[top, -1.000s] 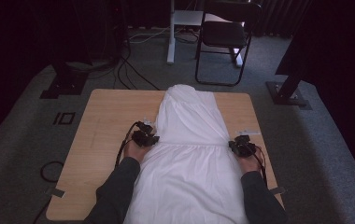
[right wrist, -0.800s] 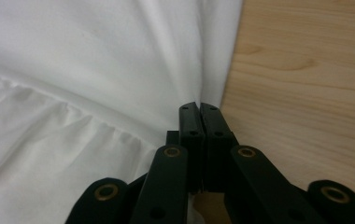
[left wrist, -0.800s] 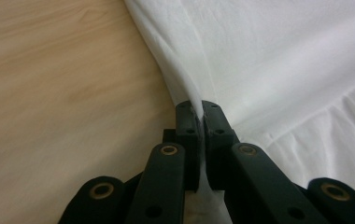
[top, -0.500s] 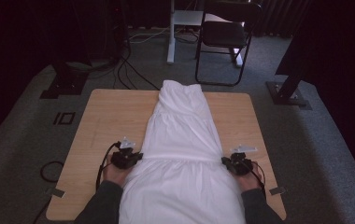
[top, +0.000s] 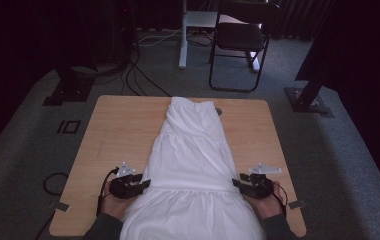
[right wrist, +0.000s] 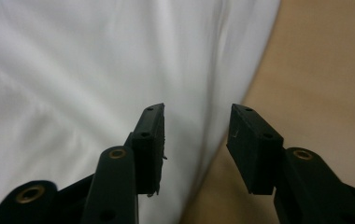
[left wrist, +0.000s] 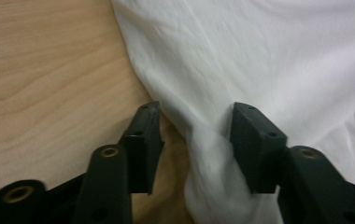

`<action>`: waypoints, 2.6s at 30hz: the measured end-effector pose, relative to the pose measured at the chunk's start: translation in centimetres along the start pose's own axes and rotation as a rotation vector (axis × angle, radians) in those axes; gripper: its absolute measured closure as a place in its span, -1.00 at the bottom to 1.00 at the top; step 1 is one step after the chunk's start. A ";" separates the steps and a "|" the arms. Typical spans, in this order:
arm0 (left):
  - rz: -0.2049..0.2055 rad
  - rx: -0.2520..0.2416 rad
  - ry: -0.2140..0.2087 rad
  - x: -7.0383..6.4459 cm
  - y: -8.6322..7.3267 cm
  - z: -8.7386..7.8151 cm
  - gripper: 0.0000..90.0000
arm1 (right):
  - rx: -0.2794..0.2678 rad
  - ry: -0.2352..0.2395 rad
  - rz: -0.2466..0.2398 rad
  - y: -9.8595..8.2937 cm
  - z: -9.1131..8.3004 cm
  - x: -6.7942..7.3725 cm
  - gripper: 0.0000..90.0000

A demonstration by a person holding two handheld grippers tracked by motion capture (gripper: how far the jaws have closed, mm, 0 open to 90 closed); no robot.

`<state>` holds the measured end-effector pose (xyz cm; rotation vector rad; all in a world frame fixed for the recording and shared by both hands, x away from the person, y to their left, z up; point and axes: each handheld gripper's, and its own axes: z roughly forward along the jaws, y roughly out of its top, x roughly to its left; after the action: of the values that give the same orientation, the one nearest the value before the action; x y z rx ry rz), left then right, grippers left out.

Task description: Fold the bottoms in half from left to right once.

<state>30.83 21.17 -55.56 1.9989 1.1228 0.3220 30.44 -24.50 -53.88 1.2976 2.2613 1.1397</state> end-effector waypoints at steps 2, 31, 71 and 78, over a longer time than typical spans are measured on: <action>-0.008 -0.012 -0.004 0.2 0.1 0.1 0.14 | -0.027 -0.001 -0.027 1.9 0.8 -0.4 0.28; 0.122 0.013 0.017 -2.3 0.6 1.8 0.06 | -0.095 -0.201 0.009 10.9 5.4 -4.6 0.98; 0.090 0.059 0.089 -0.3 8.4 9.0 0.85 | 0.020 -0.108 0.077 5.3 8.4 -4.5 0.96; 0.144 0.065 0.073 -3.2 3.9 4.8 0.84 | 0.050 -0.053 -0.008 1.2 4.5 -0.4 0.95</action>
<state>34.03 14.93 -55.26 2.1462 1.0479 0.4407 34.04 -22.33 -55.88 1.3199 2.2680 1.0399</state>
